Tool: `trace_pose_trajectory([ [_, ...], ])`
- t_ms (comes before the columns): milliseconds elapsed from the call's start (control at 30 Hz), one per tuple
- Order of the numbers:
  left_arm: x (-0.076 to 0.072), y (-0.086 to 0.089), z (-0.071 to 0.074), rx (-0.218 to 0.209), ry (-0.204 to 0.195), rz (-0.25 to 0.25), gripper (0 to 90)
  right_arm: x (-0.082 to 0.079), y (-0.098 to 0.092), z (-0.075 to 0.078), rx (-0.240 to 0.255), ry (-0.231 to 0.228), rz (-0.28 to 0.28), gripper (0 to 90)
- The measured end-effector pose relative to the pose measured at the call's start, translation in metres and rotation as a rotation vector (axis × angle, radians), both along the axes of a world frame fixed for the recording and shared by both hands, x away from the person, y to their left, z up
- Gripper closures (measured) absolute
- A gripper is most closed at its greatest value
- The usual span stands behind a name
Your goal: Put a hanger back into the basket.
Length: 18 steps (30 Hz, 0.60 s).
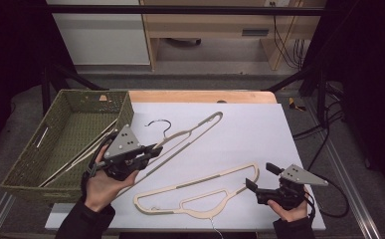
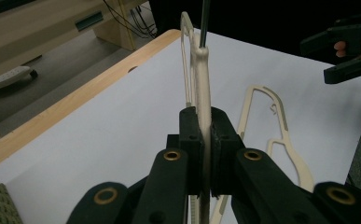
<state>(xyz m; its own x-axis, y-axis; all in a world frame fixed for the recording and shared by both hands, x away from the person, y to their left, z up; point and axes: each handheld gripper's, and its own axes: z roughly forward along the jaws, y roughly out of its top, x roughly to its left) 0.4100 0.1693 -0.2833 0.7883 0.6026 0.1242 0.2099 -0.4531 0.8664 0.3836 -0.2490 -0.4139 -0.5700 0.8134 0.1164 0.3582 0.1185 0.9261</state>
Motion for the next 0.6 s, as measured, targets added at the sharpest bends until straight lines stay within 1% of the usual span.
trace_pose_trajectory([
  [33, 0.001, 0.002, 0.004, -0.001, -0.003, -0.004, 85.6, 0.000, 0.001, 0.000, 0.003, 0.006, -0.007, 8.9],
  [200, 0.004, 0.015, 0.028, -0.027, -0.024, -0.020, 85.6, -0.001, -0.001, 0.001, 0.000, -0.001, -0.002, 8.2],
  [333, 0.007, 0.031, 0.047, -0.032, -0.048, -0.012, 85.6, -0.001, -0.001, 0.002, -0.001, -0.003, 0.002, 8.1],
  [367, 0.009, 0.035, 0.051, -0.031, -0.049, -0.008, 85.6, -0.001, -0.001, 0.002, 0.003, -0.002, 0.003, 8.0],
  [467, 0.015, 0.049, 0.060, -0.004, -0.063, 0.016, 85.6, -0.001, -0.001, 0.002, -0.002, -0.002, 0.002, 8.0],
  [600, 0.022, 0.071, 0.066, -0.017, -0.087, 0.058, 85.6, -0.001, -0.001, 0.002, 0.002, 0.000, 0.003, 7.9],
])
